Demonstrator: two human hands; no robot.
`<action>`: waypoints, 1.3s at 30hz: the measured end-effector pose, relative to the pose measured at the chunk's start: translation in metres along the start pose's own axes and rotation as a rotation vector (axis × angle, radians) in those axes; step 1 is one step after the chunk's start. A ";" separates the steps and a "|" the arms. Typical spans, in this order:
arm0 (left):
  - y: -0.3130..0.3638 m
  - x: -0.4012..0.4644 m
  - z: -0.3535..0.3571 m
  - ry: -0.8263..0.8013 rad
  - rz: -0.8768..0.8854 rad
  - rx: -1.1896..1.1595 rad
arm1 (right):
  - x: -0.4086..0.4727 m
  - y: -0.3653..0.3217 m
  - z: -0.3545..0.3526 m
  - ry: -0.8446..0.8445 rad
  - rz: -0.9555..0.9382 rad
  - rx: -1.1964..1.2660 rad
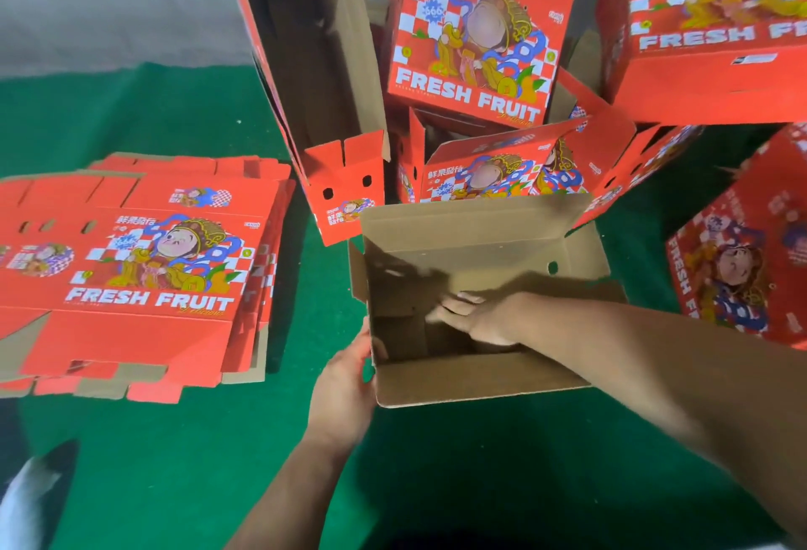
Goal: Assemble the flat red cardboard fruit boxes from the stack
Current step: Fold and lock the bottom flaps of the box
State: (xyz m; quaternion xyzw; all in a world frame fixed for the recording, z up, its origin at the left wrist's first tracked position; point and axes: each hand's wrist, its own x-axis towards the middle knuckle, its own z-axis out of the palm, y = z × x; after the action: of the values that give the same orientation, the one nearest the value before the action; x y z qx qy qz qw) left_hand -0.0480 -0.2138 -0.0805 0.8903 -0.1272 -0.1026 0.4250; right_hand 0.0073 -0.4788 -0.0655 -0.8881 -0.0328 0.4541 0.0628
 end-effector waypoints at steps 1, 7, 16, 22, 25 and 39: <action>0.001 0.002 -0.001 -0.012 -0.011 -0.010 | 0.003 0.004 -0.001 -0.011 -0.003 0.081; 0.007 0.020 -0.009 -0.121 -0.062 -0.112 | 0.035 0.017 -0.009 -0.005 0.210 0.218; 0.009 0.043 -0.002 -0.184 -0.115 -0.347 | 0.053 0.008 -0.015 -0.006 0.297 0.111; 0.000 0.034 0.002 -0.135 -0.065 -0.222 | 0.013 -0.004 -0.019 0.071 0.203 0.223; 0.001 0.031 0.006 -0.085 -0.097 -0.238 | 0.010 -0.005 -0.021 0.042 0.283 0.215; 0.003 0.030 -0.006 0.093 -0.052 -0.302 | -0.053 -0.020 -0.055 0.018 -0.066 0.131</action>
State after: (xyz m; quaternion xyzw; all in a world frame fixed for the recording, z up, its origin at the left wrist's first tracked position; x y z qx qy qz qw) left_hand -0.0185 -0.2205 -0.0769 0.8230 -0.0674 -0.0903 0.5568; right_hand 0.0213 -0.4698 0.0115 -0.8847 -0.0318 0.4448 0.1359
